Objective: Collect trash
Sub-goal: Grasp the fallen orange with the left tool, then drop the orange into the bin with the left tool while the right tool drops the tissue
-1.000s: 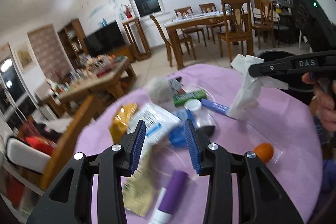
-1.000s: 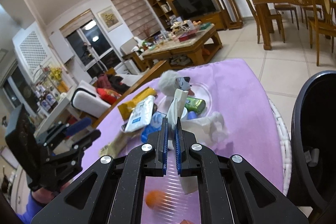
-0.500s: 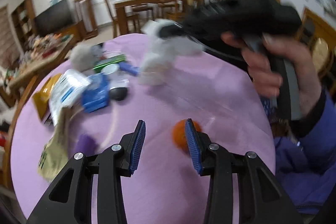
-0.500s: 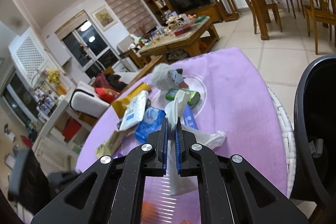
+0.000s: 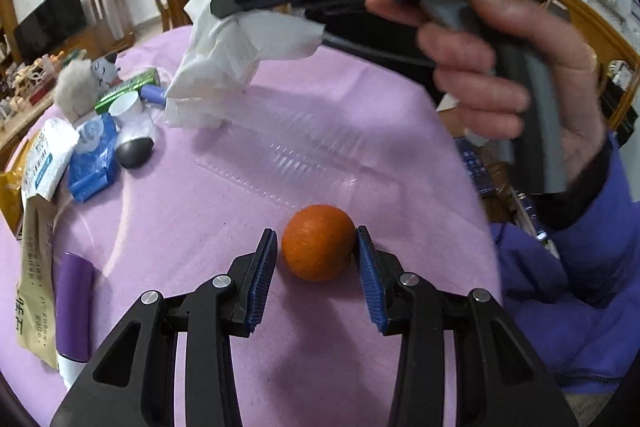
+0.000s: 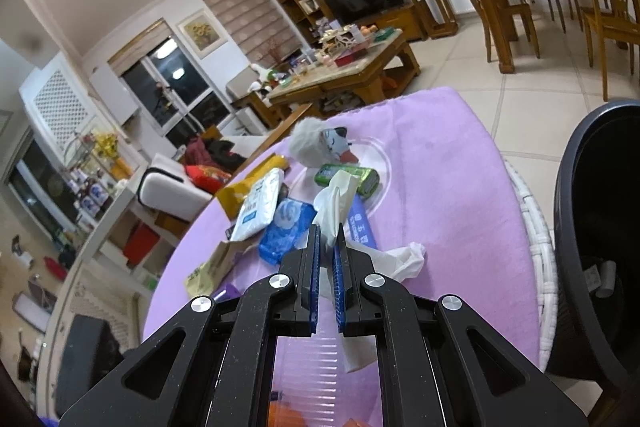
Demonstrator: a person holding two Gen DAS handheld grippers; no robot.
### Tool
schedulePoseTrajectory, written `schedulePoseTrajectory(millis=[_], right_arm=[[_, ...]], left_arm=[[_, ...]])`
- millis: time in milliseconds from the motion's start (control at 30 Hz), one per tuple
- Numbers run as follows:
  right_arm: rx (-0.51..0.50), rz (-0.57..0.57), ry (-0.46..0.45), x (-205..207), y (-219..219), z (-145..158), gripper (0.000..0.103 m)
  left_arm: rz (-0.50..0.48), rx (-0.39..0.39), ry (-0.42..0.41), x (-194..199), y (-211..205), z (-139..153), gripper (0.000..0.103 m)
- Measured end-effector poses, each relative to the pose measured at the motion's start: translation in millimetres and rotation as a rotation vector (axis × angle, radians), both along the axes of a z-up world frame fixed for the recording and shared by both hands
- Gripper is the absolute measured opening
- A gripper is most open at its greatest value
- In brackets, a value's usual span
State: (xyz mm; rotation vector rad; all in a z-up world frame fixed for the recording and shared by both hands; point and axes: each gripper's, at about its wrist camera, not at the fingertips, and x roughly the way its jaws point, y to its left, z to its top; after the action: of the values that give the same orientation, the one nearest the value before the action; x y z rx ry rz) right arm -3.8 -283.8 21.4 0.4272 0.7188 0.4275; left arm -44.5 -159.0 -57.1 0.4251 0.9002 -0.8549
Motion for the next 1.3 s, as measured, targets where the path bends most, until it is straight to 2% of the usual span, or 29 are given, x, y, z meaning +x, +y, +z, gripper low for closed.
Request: schedulePoseTrajectory(millis=[133, 433, 733, 1033, 1200, 1300], right_arm=[[-0.022, 0.017, 0.004, -0.4, 1.3, 0.6, 0.007], [0.006, -0.02, -0.065, -12.1, -15.8, 22.4, 0.007], [0.029, -0.036, -0.136, -29.1, -43.2, 49.5, 0.007], [0.019, -0.17, -0.187, -53.9, -114.0, 66.1, 0.007], [0.001, -0.298, -0.18, -72.0, -176.1, 63.6, 0.007], [-0.006, -0.367, -0.159, -79.5, -210.0, 54.9, 0.007]], left_arm=[[0.041, -0.059, 0.012, 6.2, 3.6, 5.0, 0.035], [0.13, -0.167, -0.093, 9.7, 24.6, 34.1, 0.034], [0.206, -0.264, -0.151, 21.3, 29.5, 63.2, 0.034], [0.171, -0.347, -0.148, 41.9, -30.1, 86.4, 0.034], [0.127, -0.406, -0.082, 61.5, -84.9, 91.2, 0.034], [0.097, -0.409, -0.047, 69.1, -123.1, 87.2, 0.034]])
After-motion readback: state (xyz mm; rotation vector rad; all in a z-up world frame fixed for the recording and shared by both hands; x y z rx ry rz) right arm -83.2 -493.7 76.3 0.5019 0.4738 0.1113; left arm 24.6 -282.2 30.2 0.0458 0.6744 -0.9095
